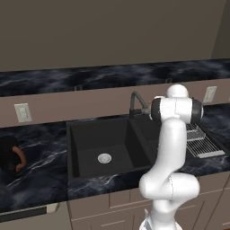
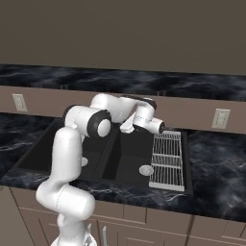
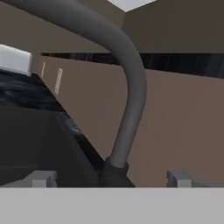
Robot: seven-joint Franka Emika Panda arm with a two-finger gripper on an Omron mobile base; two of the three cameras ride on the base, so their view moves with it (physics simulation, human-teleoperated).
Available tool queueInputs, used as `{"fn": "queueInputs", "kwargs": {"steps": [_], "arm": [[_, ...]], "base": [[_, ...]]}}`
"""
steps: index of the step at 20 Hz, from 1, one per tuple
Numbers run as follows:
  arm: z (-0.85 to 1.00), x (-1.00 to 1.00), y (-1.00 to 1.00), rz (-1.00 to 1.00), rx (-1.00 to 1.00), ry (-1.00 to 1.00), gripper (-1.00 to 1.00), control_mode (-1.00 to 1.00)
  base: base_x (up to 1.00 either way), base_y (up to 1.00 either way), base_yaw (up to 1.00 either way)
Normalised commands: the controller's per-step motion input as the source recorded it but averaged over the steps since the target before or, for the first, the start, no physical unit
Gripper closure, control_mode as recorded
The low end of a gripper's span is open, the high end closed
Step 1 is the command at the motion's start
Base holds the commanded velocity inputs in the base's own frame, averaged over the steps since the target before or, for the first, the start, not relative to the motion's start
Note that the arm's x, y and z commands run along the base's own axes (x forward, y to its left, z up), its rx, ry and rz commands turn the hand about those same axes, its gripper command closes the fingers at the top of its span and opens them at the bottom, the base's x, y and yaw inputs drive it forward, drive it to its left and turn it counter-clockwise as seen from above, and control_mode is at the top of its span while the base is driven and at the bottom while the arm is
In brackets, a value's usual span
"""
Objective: Turn on the sink faucet and place the jug under the water for a few seconds to fill it up.
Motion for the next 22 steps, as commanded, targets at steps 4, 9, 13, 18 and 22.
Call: {"fn": "queueInputs", "kwargs": {"steps": [4, 9, 13, 18, 22], "arm": [[-0.07, 0.31, 0.15, -0.02, 0.00, 0.00, -1.00, -1.00], [0.00, 0.28, -0.15, 0.00, 0.03, -0.01, -1.00, -1.00], [0.00, 0.24, -0.31, 0.00, 0.05, -0.01, -1.00, -1.00], [-0.03, 0.20, -0.25, 0.00, 0.04, 0.00, -1.00, -1.00], [-0.23, 0.23, -0.07, 0.00, 0.01, 0.00, -1.00, -1.00]], "base": [[0.00, 0.00, 0.00], [0.00, 0.00, 0.00], [0.00, 0.00, 0.00], [0.00, 0.00, 0.00], [0.00, 0.00, 0.00]]}}
